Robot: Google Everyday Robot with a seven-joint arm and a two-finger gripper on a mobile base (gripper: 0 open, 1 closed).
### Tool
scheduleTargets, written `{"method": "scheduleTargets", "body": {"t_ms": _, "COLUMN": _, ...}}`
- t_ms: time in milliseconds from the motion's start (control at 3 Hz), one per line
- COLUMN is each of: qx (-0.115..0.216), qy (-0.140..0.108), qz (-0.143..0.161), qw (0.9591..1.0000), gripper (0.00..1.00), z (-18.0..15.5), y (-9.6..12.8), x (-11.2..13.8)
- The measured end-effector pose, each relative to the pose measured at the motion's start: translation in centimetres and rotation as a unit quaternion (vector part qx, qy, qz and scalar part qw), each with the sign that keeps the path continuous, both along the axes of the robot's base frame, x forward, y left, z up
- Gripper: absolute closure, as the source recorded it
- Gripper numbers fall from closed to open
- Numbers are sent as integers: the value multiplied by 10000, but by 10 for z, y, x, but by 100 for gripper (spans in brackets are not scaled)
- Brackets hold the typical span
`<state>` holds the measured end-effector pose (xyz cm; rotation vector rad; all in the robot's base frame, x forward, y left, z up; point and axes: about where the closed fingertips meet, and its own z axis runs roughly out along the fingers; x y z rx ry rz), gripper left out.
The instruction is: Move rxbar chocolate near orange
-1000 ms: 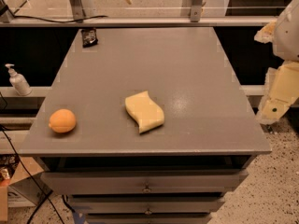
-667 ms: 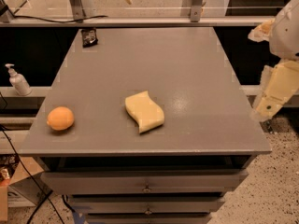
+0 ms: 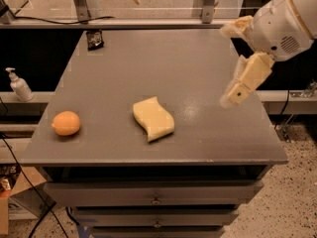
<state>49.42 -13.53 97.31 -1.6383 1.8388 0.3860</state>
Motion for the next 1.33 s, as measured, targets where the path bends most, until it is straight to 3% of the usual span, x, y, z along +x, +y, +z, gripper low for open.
{"method": "scheduleTargets", "body": {"t_ms": 333, "qx": 705, "qy": 200, "qz": 184, "qw": 9971, "gripper": 0, "z": -11, "y": 27, "x": 44}}
{"method": "scheduleTargets", "body": {"t_ms": 667, "qx": 705, "qy": 200, "qz": 185, "qw": 9971, "gripper": 0, "z": -11, "y": 27, "x": 44}}
{"method": "scheduleTargets", "body": {"t_ms": 1000, "qx": 945, "qy": 154, "qz": -4, "qw": 9954, "gripper": 0, "z": -18, "y": 38, "x": 54}}
{"method": "scheduleTargets", "body": {"t_ms": 1333, "qx": 1467, "qy": 93, "qz": -92, "qw": 9891, "gripper": 0, "z": -30, "y": 75, "x": 84}}
